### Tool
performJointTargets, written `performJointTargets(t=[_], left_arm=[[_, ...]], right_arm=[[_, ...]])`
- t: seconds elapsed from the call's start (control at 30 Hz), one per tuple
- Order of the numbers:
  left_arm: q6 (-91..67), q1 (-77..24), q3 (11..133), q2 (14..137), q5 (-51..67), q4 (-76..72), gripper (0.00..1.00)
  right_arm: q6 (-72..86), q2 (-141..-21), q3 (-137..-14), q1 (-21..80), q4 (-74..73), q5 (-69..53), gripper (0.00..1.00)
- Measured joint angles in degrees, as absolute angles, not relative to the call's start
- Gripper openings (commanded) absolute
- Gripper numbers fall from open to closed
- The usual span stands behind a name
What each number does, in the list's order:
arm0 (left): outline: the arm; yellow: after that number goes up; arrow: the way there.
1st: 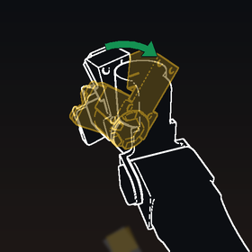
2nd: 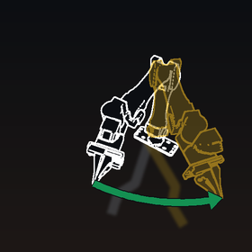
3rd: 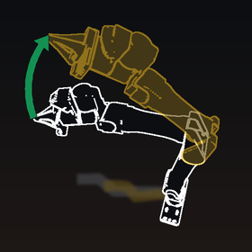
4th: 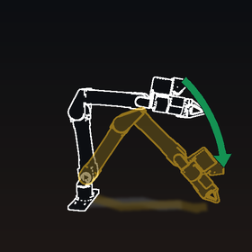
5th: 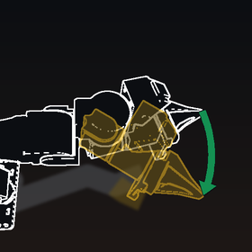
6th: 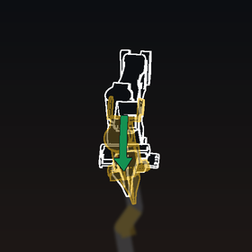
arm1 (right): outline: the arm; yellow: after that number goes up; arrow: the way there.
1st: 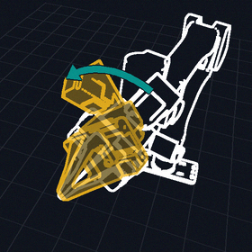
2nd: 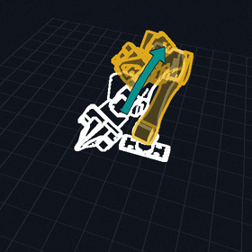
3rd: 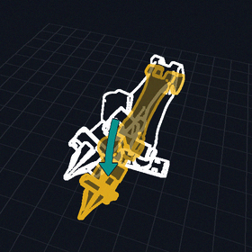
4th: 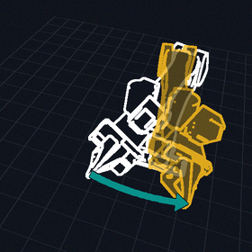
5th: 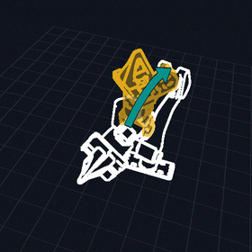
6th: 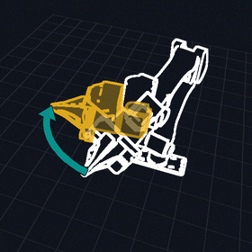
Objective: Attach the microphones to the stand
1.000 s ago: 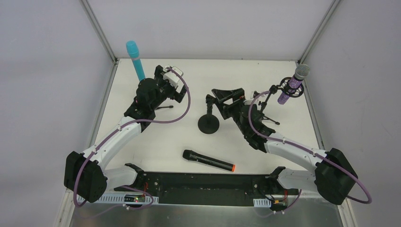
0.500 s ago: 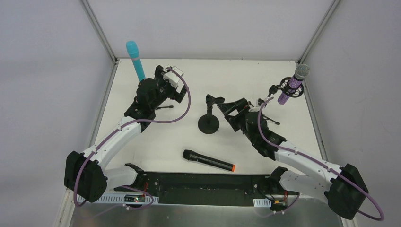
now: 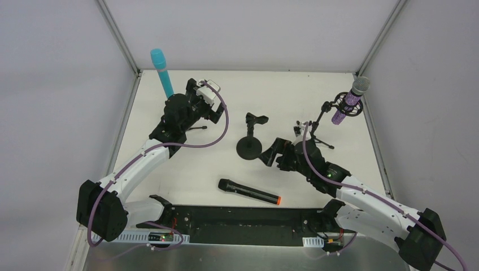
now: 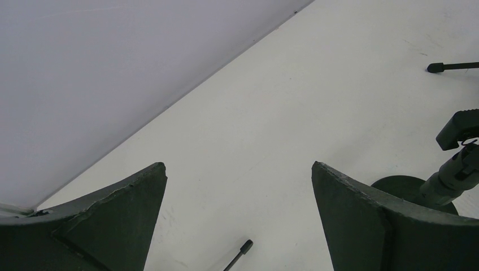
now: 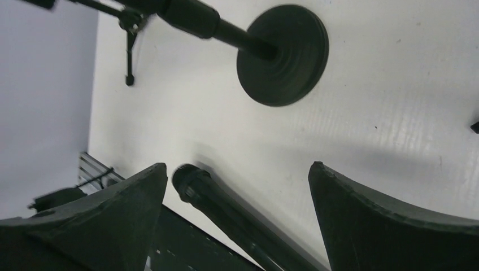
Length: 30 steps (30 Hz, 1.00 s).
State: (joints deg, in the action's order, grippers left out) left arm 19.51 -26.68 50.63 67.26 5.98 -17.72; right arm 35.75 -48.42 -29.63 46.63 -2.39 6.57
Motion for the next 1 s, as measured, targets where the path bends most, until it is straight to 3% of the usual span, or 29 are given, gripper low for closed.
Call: performJointTargets(t=[0.43, 1.0], left_arm=[[19.55, -27.07, 50.63, 67.29, 5.96, -17.1, 1.0], [19.77, -27.44, 50.63, 67.4, 5.96, -16.73, 1.0]], right_arm=[[17.19, -51.4, -32.38, 54.54, -9.3, 2.11, 0.99], [-8.08, -62.59, -39.33, 65.73, -8.69, -13.76, 0.95]])
